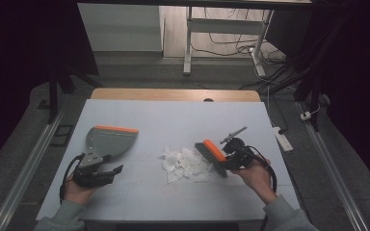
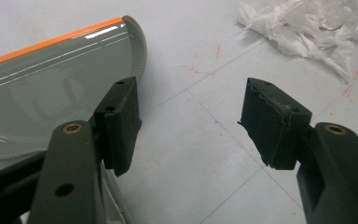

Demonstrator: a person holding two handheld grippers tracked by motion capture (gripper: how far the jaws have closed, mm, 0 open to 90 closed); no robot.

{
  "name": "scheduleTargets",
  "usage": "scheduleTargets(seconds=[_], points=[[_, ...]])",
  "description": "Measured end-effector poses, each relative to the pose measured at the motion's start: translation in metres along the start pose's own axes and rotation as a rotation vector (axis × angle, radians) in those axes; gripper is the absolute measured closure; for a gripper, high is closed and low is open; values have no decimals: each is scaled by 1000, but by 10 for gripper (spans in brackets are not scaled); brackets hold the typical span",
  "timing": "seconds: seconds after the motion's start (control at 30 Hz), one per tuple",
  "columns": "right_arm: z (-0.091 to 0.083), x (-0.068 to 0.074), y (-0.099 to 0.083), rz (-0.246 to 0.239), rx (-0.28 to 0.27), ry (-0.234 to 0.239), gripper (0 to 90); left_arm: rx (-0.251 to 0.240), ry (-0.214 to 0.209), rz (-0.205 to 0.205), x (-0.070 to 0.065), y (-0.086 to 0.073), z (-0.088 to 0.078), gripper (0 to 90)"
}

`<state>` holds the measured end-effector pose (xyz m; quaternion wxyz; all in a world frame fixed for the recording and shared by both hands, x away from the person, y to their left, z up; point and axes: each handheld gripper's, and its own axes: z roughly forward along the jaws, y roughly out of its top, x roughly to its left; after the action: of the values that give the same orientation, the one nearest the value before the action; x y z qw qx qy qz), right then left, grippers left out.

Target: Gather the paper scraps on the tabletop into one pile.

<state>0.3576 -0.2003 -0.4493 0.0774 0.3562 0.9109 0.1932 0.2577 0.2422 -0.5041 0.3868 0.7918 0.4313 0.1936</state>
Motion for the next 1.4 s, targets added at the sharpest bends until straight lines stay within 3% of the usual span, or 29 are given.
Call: scheduleTargets(seconds=[0.2, 0.4, 0.7, 1.17, 1.4], points=[[11, 11, 26, -23, -71, 35, 709, 3, -2, -2, 1, -1, 1, 381], [-2, 20, 35, -42, -162, 51, 709, 3, -3, 4, 0, -1, 0, 384], [-29, 2, 17, 4, -236, 9, 709, 10, -4, 6, -1, 0, 1, 384], [-26, -17, -6, 8, -284, 30, 709, 17, -14, -3, -1, 2, 4, 379], [-28, -27, -28, -5, -314, -4, 709, 16, -15, 1, -3, 3, 5, 374]])
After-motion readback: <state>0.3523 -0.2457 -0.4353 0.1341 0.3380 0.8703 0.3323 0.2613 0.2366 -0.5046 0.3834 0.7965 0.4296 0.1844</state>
